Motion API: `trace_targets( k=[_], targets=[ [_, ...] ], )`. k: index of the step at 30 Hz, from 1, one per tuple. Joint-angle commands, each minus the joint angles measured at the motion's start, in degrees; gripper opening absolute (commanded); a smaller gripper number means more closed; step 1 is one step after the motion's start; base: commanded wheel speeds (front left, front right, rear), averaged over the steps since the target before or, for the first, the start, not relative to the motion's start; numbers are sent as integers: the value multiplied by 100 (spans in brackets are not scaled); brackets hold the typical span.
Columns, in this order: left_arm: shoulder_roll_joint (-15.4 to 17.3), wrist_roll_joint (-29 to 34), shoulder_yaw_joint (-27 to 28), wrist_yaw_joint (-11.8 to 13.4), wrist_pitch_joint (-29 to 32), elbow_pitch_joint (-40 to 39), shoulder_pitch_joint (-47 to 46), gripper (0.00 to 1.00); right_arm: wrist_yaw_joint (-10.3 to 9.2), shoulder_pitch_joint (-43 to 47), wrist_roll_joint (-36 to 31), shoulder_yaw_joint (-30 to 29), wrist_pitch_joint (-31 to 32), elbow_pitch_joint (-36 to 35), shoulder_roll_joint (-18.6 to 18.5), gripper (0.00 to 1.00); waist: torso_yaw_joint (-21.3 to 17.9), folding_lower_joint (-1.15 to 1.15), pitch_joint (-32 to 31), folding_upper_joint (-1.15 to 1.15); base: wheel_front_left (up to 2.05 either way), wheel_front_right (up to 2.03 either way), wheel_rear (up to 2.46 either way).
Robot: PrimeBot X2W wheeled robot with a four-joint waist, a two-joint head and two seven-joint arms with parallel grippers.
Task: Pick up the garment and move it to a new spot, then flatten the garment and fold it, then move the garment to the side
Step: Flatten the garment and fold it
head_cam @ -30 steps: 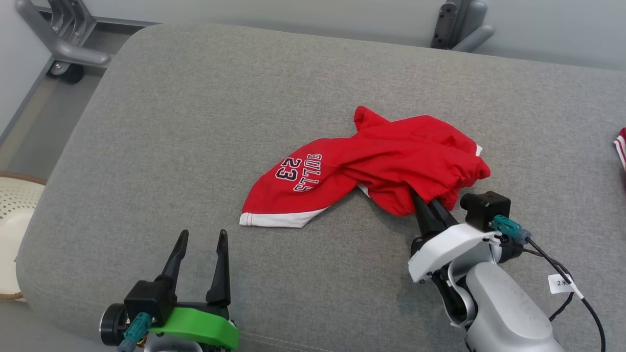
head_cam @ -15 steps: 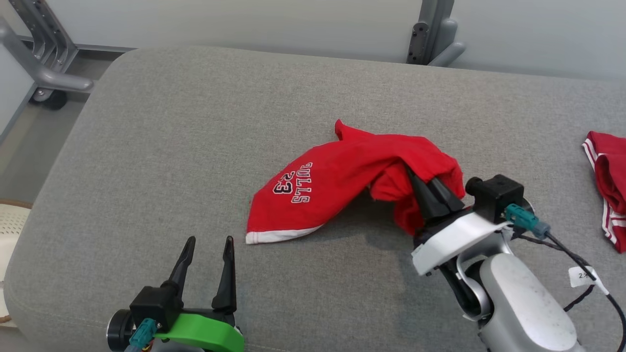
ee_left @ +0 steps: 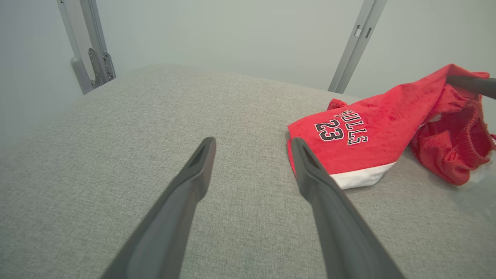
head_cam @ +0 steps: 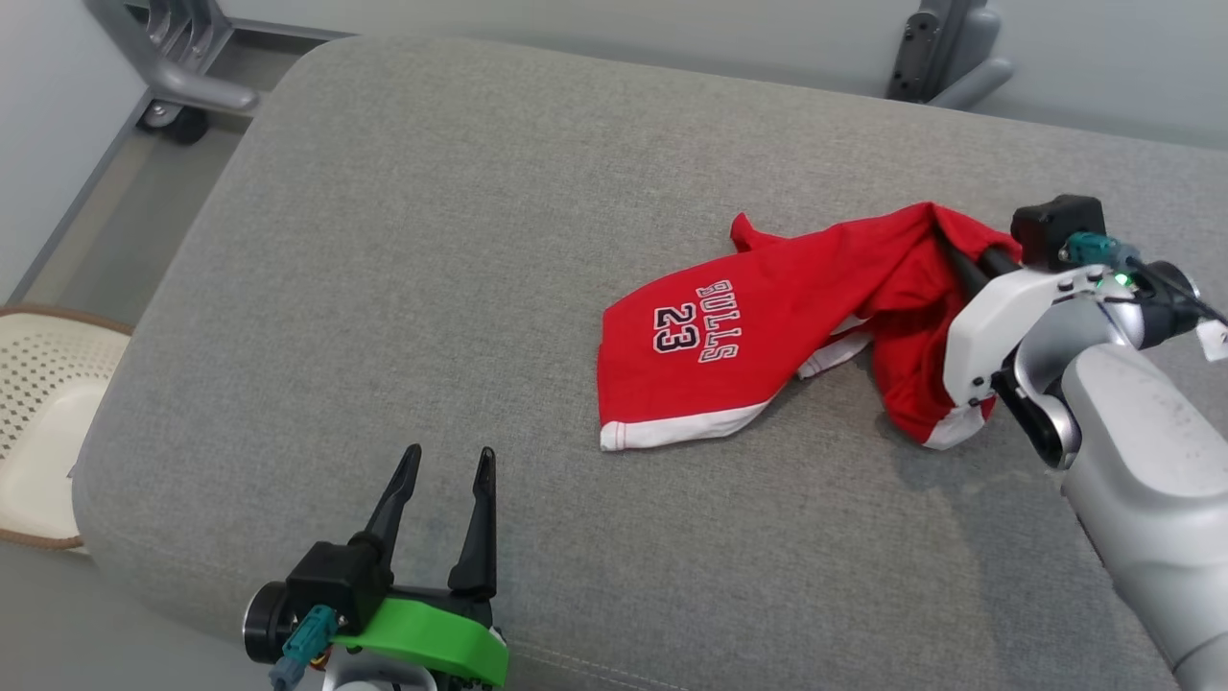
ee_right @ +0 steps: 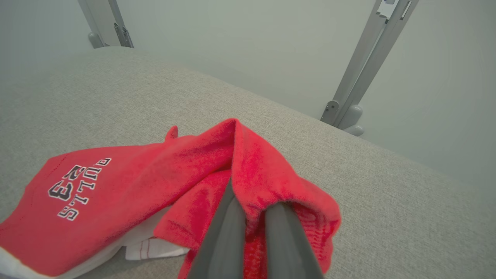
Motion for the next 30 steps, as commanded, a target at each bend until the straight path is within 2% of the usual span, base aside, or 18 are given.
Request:
trace_targets(
  k=[1, 8, 9, 10, 11, 12, 17, 23, 30],
  targets=[
    [0, -20, -17, 10, -2, 8, -97, 100, -7, -99, 42, 31, -40, 136, -39, 0, 228, 0, 210, 41, 0, 0, 0],
    [0, -109, -191, 46, -2, -23, -256, 100, -7, -870, 133, 240, -208, 1696, -323, 0, 511, 0, 474, 41, 0, 0, 0],
    [0, -118, -201, 56, -2, -32, -276, 100, -7, -932, 136, 259, -273, 1854, -338, 15, 524, 0, 491, 41, 0, 0, 0],
    [0, -126, -203, 59, -2, -44, -281, 100, -7, -984, 167, 265, -339, 1990, -338, 42, 527, 0, 500, 41, 0, 0, 0],
    [0, -126, -193, 70, -2, -59, -276, 100, -7, -1025, 198, 302, -406, 2094, -325, 76, 513, 0, 509, 41, 0, 0, 0],
    [-1, -130, -182, 94, -2, -73, -275, 100, -7, -1047, 238, 348, -473, 2172, -297, 100, 488, 0, 510, 41, 0, 0, 0],
    [0, -90, -147, 101, -2, -121, -247, 100, -7, -1053, 524, 785, -748, 2169, -229, 100, 196, 0, 444, 41, 0, 0, 0],
    [0, -36, -109, 98, -2, -163, -217, 100, -7, -822, 1064, 1299, -1111, 1652, -432, 100, -279, 0, 355, 41, 0, 0, 0],
    [2, 14, -83, 91, -2, -148, -197, 100, -7, -308, 1540, 1348, -1390, 887, -679, 100, -665, 0, 315, 41, 0, 0, 0]
  ],
)
